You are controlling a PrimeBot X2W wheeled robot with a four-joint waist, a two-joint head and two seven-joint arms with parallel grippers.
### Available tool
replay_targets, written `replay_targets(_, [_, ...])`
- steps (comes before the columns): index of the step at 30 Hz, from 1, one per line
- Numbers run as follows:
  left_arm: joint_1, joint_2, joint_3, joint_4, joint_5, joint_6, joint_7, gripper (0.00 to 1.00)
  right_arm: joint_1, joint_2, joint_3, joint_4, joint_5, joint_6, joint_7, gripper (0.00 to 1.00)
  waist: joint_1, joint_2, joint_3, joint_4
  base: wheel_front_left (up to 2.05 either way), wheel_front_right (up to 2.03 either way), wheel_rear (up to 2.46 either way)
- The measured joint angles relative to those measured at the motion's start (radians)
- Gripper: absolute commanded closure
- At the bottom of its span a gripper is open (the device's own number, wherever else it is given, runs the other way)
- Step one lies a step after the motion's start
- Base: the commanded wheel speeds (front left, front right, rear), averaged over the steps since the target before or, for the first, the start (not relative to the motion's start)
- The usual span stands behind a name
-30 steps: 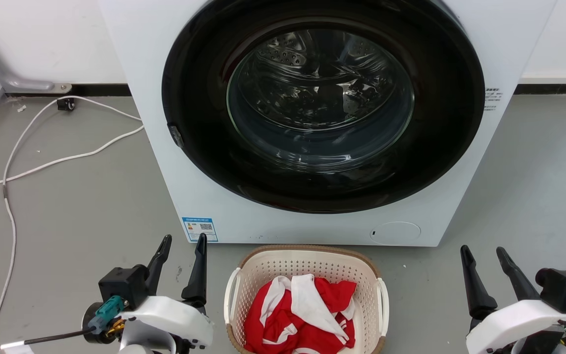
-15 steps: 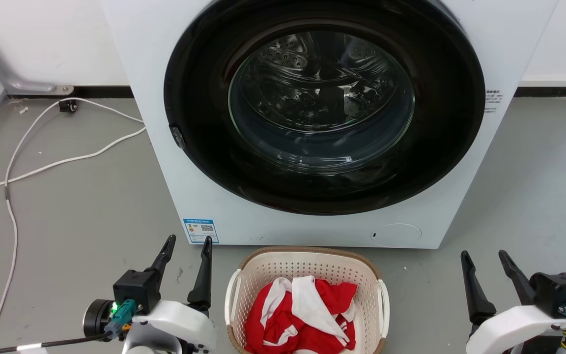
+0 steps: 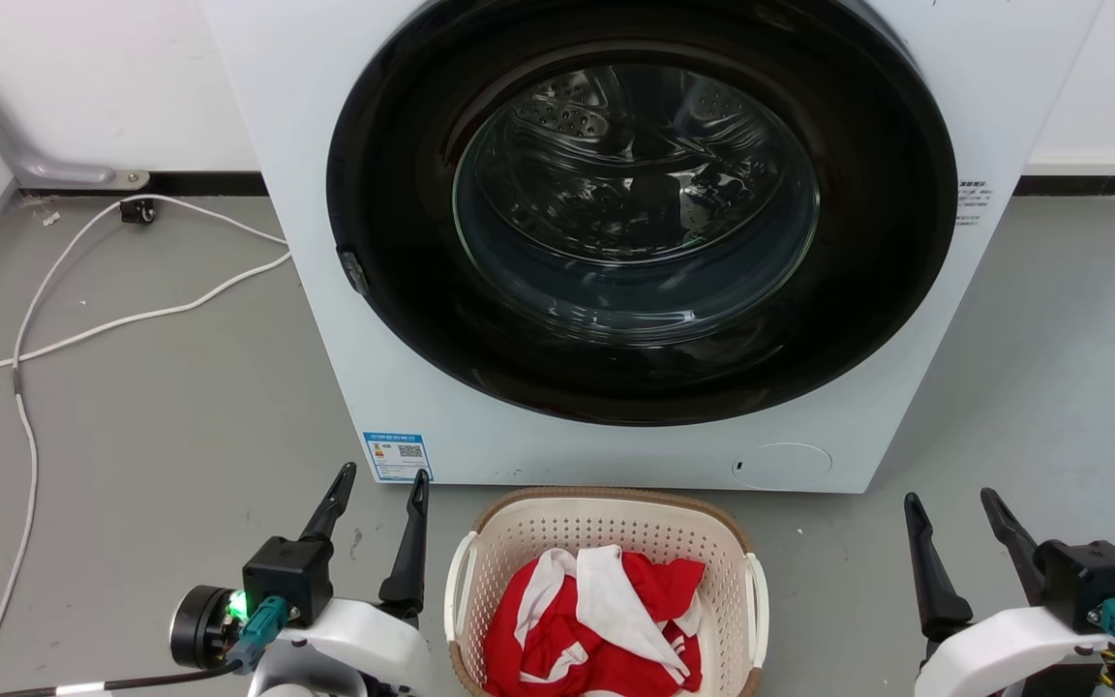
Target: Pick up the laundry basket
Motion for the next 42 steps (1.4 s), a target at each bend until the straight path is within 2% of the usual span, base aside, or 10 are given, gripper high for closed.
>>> replay_targets(13, [0.000,-0.007,0.007,0.016,0.063,-0.008,-0.021,0.00,0.000,0.000,-0.006,0.034,-0.047,0.000,-0.035,0.00,0.0000,0.0000,-0.004,-0.004,0.00,0.00,0.00])
replay_targets(32, [-0.001,-0.017,0.021,0.037,0.063,-0.017,-0.022,0.00,-0.007,0.000,-0.009,0.060,-0.038,0.000,-0.048,0.00,0.0000,0.0000,0.002,-0.003,0.00,0.00,0.00])
replay_targets(42, [-0.115,-0.017,0.012,0.182,0.041,-0.035,-0.015,0.00,-0.057,0.000,-0.043,0.102,-0.013,0.000,-0.030,0.00,0.0000,0.0000,0.054,-0.014,0.00,0.00,0.00])
